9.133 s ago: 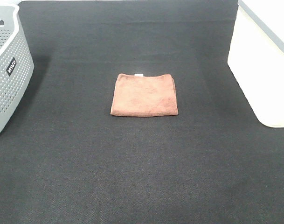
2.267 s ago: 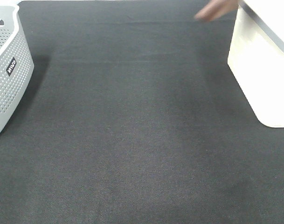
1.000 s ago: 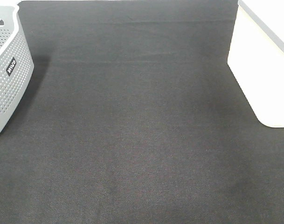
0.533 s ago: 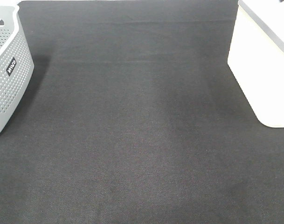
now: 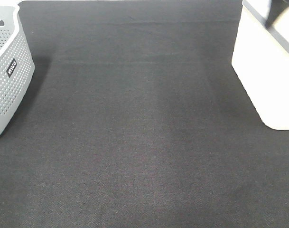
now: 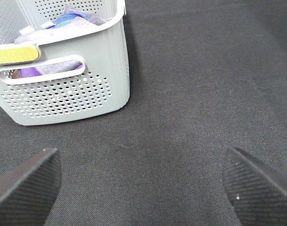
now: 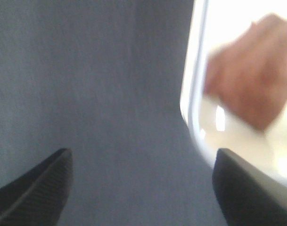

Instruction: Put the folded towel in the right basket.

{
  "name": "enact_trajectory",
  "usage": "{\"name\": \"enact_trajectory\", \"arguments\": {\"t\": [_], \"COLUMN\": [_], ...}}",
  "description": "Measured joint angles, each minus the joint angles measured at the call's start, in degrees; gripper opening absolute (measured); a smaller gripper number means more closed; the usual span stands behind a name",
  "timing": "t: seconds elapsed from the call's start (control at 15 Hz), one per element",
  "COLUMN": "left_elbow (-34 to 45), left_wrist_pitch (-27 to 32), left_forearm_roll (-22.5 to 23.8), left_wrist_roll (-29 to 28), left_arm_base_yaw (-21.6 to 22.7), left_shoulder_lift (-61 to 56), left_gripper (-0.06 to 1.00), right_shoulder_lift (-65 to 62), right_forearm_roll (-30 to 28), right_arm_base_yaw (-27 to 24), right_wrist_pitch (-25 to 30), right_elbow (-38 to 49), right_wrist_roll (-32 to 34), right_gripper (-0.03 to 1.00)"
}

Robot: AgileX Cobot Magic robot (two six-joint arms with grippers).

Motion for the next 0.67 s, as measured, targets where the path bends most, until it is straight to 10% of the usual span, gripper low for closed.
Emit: {"name": "enact_trajectory", "arguments": {"t": [0.67], "left_elbow": [0.0], "left_wrist_pitch": [0.0], "left_forearm_roll": [0.0], "left_wrist_roll": [0.0], "left_arm_base_yaw": [0.0], "left_shoulder_lift": [0.0], "left_gripper": [0.88], "right_shoulder_lift": [-45.49], "right_forearm_roll": [-1.78], "right_arm_base_yaw": [0.0], "right_wrist_pitch": [-0.63], "right_elbow": [48.59], "right_wrist_roll": [0.0], "right_gripper": [0.77]}}
